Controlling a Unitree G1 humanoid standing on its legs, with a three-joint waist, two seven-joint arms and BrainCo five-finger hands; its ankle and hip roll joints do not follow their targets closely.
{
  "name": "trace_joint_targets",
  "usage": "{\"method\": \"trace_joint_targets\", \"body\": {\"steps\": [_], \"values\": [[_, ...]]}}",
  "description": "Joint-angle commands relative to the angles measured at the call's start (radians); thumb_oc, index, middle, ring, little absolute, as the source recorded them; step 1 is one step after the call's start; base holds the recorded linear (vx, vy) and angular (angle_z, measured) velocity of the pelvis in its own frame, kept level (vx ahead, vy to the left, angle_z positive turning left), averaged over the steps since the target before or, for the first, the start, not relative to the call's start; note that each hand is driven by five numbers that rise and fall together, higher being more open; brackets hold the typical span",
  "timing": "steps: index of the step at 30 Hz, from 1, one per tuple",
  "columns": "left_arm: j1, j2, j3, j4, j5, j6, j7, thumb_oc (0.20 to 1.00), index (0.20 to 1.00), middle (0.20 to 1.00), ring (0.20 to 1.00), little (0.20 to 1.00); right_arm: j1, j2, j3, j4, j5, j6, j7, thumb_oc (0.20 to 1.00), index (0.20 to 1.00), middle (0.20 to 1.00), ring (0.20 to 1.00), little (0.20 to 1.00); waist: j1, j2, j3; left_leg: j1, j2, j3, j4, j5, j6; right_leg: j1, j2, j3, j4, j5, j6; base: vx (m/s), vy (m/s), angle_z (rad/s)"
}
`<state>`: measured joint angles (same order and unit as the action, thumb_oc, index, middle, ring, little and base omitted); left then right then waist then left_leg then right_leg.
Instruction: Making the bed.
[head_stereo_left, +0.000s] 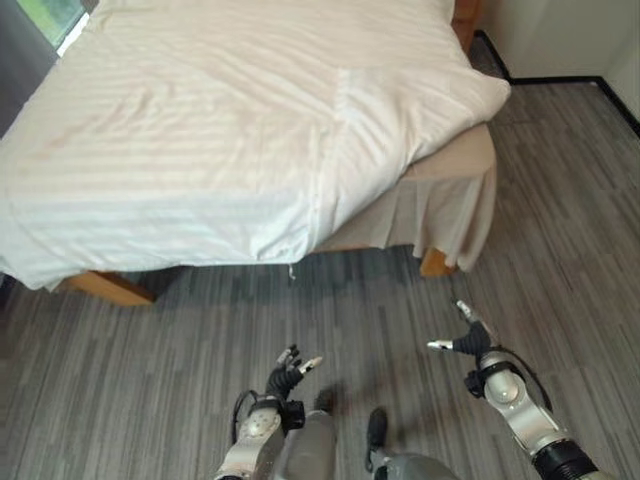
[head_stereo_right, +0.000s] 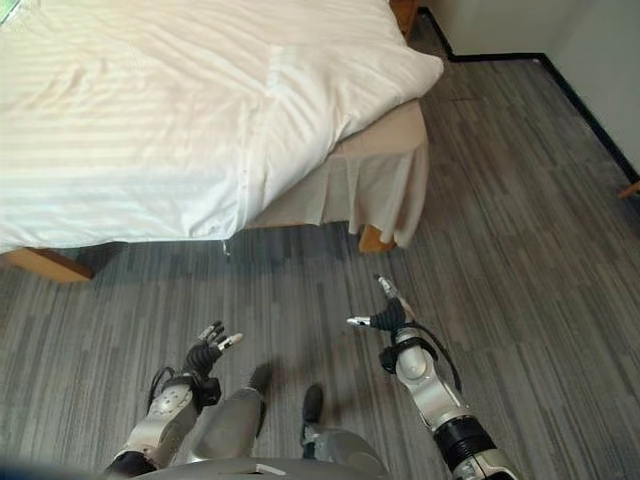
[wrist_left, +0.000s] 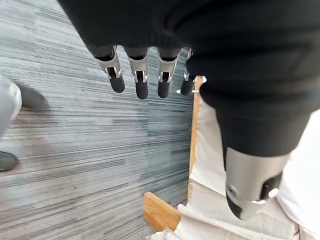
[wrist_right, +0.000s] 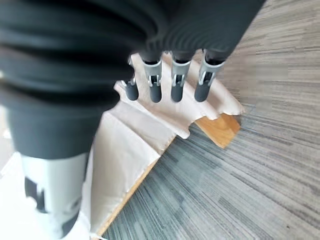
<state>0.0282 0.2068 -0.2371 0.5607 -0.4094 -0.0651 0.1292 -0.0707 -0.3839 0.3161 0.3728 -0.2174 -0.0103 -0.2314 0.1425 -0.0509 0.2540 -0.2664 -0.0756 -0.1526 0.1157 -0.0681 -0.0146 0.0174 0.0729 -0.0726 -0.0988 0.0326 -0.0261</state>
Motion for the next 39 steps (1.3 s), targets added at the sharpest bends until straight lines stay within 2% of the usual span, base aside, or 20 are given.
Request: {"method": "trace_joint_targets", "body": {"steps": [1, 2, 3, 7, 8, 9, 10, 12, 13, 14, 16, 19, 21, 23, 24, 25, 26, 28, 34, 39], "values": [[-0.015, -0.007, -0.034, 0.005, 0.039, -0.031, -0.013, 1.0, 1.0, 1.0, 1.0, 1.0, 0.02, -0.035, -0.041, -0.054, -0.004, -0.04, -0.02, 1.0, 1.0, 1.0, 1.0, 1.0, 0.021, 0.059, -0.051, 0.02, 0.008, 0.128, -0.099, 0.163, -0.009, 0.061, -0.081, -0.039, 0.012, -0.118, 0.112, 0.56, 0.198, 0.16], [-0.016, -0.017, -0.035, 0.008, 0.026, -0.032, -0.015, 1.0, 1.0, 1.0, 1.0, 1.0, 0.025, -0.029, -0.05, -0.057, -0.015, -0.032, -0.019, 1.0, 1.0, 1.0, 1.0, 1.0, 0.033, 0.051, -0.059, -0.008, -0.002, 0.165, -0.104, 0.187, -0.011, 0.102, -0.079, -0.024, 0.012, -0.143, 0.11, 0.61, 0.229, 0.25], [-0.01, -0.013, -0.031, 0.01, 0.017, -0.032, -0.017, 1.0, 1.0, 1.0, 1.0, 1.0, 0.035, -0.027, -0.055, -0.057, -0.023, -0.033, -0.013, 1.0, 1.0, 1.0, 1.0, 1.0, 0.042, 0.042, -0.075, 0.016, -0.001, 0.166, -0.147, 0.17, 0.0, 0.123, -0.077, -0.021, 0.012, -0.151, 0.113, 0.58, 0.215, -0.05], [-0.006, -0.008, -0.046, 0.011, 0.015, -0.018, -0.035, 1.0, 1.0, 1.0, 1.0, 1.0, 0.071, -0.012, -0.078, -0.056, -0.046, -0.025, -0.012, 1.0, 1.0, 1.0, 1.0, 1.0, 0.045, 0.01, -0.085, 0.063, -0.015, 0.122, -0.184, 0.177, 0.024, 0.128, -0.1, -0.038, 0.118, -0.169, 0.138, 0.36, 0.16, -0.23], [-0.02, 0.001, -0.05, 0.016, 0.019, -0.011, -0.036, 1.0, 1.0, 1.0, 1.0, 1.0, 0.069, -0.012, -0.096, -0.033, -0.046, -0.019, -0.024, 1.0, 1.0, 1.0, 1.0, 1.0, 0.032, -0.011, -0.078, 0.116, -0.009, 0.107, -0.188, 0.15, 0.034, 0.082, -0.116, -0.047, 0.289, -0.142, 0.179, 0.31, 0.196, 0.1], [-0.026, 0.008, -0.054, 0.019, 0.023, -0.006, -0.039, 1.0, 1.0, 1.0, 1.0, 1.0, 0.06, -0.019, -0.103, -0.024, -0.055, -0.012, -0.031, 1.0, 1.0, 1.0, 1.0, 1.0, 0.026, -0.011, -0.074, 0.139, 0.002, 0.101, -0.185, 0.138, 0.039, 0.048, -0.125, -0.056, 0.392, -0.109, 0.199, 0.44, 0.261, 0.08], [-0.031, 0.019, -0.06, 0.01, 0.024, -0.004, -0.041, 1.0, 1.0, 1.0, 1.0, 1.0, 0.044, -0.033, -0.115, -0.02, -0.062, -0.009, -0.045, 1.0, 1.0, 1.0, 1.0, 1.0, 0.016, -0.013, -0.064, 0.168, 0.01, 0.092, -0.181, 0.123, 0.045, 0.011, -0.136, -0.06, 0.504, -0.039, 0.226, 0.31, 0.176, 0.25], [-0.031, 0.039, -0.056, -0.007, 0.028, -0.004, -0.035, 1.0, 1.0, 1.0, 1.0, 1.0, 0.026, -0.049, -0.131, -0.028, -0.07, -0.001, -0.057, 1.0, 1.0, 1.0, 1.0, 1.0, 0.008, 0.012, -0.057, 0.221, 0.05, 0.071, -0.194, 0.107, 0.052, -0.073, -0.137, -0.082, 0.666, 0.008, 0.224, 0.24, 0.133, 0.32], [-0.031, 0.039, -0.056, -0.007, 0.028, -0.003, -0.035, 1.0, 1.0, 1.0, 1.0, 1.0, 0.025, -0.049, -0.131, -0.028, -0.07, -0.001, -0.058, 1.0, 1.0, 1.0, 1.0, 1.0, 0.008, 0.011, -0.056, 0.221, 0.047, 0.071, -0.193, 0.106, 0.053, -0.076, -0.14, -0.081, 0.674, 0.005, 0.224, 0.29, 0.106, 0.51], [-0.037, 0.061, -0.043, -0.014, 0.033, -0.003, -0.023, 1.0, 1.0, 1.0, 1.0, 1.0, 0.004, -0.066, -0.148, -0.037, -0.09, 0.007, -0.077, 1.0, 1.0, 1.0, 1.0, 1.0, 0.005, 0.023, -0.043, 0.266, 0.076, 0.059, -0.203, 0.086, 0.053, -0.124, -0.199, -0.156, 0.721, 0.014, 0.214, 0.27, 0.041, 0.49], [-0.045, 0.073, -0.041, -0.008, 0.035, -0.002, -0.013, 1.0, 1.0, 1.0, 1.0, 1.0, -0.018, -0.071, -0.158, -0.055, -0.093, 0.014, -0.089, 1.0, 1.0, 1.0, 1.0, 1.0, 0.01, 0.017, -0.031, 0.288, 0.092, 0.05, -0.201, 0.068, 0.049, -0.139, -0.236, -0.204, 0.616, 0.003, 0.197, 0.32, -0.021, 0.47], [-0.048, 0.076, -0.031, 0.012, 0.046, -0.007, -0.007, 1.0, 1.0, 1.0, 1.0, 1.0, -0.018, -0.079, -0.174, -0.085, -0.121, 0.027, -0.099, 1.0, 1.0, 1.0, 1.0, 1.0, 0.01, 0.001, -0.031, 0.335, 0.112, 0.027, -0.203, 0.03, 0.031, -0.156, -0.233, -0.199, 0.378, -0.015, 0.195, 0.32, -0.121, 0.5], [-0.061, 0.068, -0.029, 0.021, 0.055, -0.014, -0.003, 1.0, 1.0, 1.0, 1.0, 1.0, -0.005, -0.107, -0.182, -0.07, -0.204, 0.06, -0.119, 1.0, 1.0, 1.0, 1.0, 1.0, 0.0, -0.003, -0.039, 0.351, 0.123, -0.023, -0.203, 0.011, 0.016, -0.177, -0.211, -0.116, 0.191, 0.016, 0.208, 0.4, -0.151, 0.53], [-0.084, 0.056, -0.053, 0.016, 0.067, -0.023, -0.005, 1.0, 1.0, 1.0, 1.0, 1.0, 0.007, -0.144, -0.215, -0.059, -0.236, 0.082, -0.146, 1.0, 1.0, 1.0, 1.0, 1.0, -0.013, 0.001, -0.043, 0.354, 0.12, -0.101, -0.203, -0.006, 0.008, -0.2, -0.213, 0.015, 0.12, 0.063, 0.23, 0.38, -0.116, 1.17], [-0.093, 0.051, -0.068, 0.004, 0.069, -0.026, -0.009, 1.0, 1.0, 1.0, 1.0, 1.0, 0.005, -0.169, -0.228, -0.057, -0.252, 0.097, -0.155, 1.0, 1.0, 1.0, 1.0, 1.0, -0.019, 0.002, -0.046, 0.352, 0.115, -0.133, -0.203, -0.008, 0.004, -0.204, -0.216, 0.057, 0.103, 0.072, 0.232, 0.23, -0.078, 1.5], [-0.093, 0.051, -0.068, 0.005, 0.069, -0.026, -0.009, 1.0, 1.0, 1.0, 1.0, 1.0, 0.005, -0.169, -0.228, -0.057, -0.252, 0.097, -0.155, 1.0, 1.0, 1.0, 1.0, 1.0, -0.019, 0.002, -0.046, 0.352, 0.115, -0.134, -0.203, -0.008, 0.003, -0.203, -0.216, 0.056, 0.103, 0.073, 0.232, 0.28, -0.101, 1.31], [-0.094, 0.052, -0.099, -0.02, 0.081, -0.032, -0.024, 1.0, 1.0, 1.0, 1.0, 1.0, 0.029, -0.203, -0.271, -0.055, -0.272, 0.113, -0.157, 1.0, 1.0, 1.0, 1.0, 1.0, -0.016, -0.005, -0.057, 0.353, 0.104, -0.188, -0.203, -0.022, -0.004, -0.166, -0.234, 0.086, 0.073, 0.064, 0.219, 0.23, -0.144, 0.88], [-0.08, 0.055, -0.093, -0.033, 0.097, -0.036, -0.025, 1.0, 1.0, 1.0, 1.0, 1.0, -0.012, -0.249, -0.301, -0.064, -0.299, 0.132, -0.176, 1.0, 1.0, 1.0, 1.0, 1.0, -0.033, -0.017, -0.071, 0.336, 0.106, -0.197, -0.203, -0.012, -0.014, -0.149, -0.252, 0.049, 0.06, 0.123, 0.239, 0.24, -0.236, 0.9], [0.03, 0.086, -0.058, -0.078, 0.114, -0.026, -0.029, 1.0, 1.0, 1.0, 1.0, 1.0, -0.077, -0.34, -0.42, -0.172, -0.385, 0.195, -0.259, 1.0, 1.0, 1.0, 1.0, 1.0, -0.037, 0.005, -0.13, 0.287, 0.143, -0.215, -0.203, 0.005, -0.05, -0.112, -0.23, 0.015, 0.012, 0.072, 0.217, 0.13, -0.155, 0.65], [0.053, 0.089, -0.062, -0.12, 0.116, -0.016, -0.024, 1.0, 1.0, 1.0, 1.0, 1.0, -0.095, -0.265, -0.457, -0.266, -0.424, 0.216, -0.328, 1.0, 1.0, 1.0, 1.0, 1.0, -0.037, 0.036, -0.154, 0.265, 0.17, -0.227, -0.203, 0.027, -0.083, -0.095, -0.202, 0.016, 0.012, 0.019, 0.189, 0.12, -0.13, -0.08]]}}
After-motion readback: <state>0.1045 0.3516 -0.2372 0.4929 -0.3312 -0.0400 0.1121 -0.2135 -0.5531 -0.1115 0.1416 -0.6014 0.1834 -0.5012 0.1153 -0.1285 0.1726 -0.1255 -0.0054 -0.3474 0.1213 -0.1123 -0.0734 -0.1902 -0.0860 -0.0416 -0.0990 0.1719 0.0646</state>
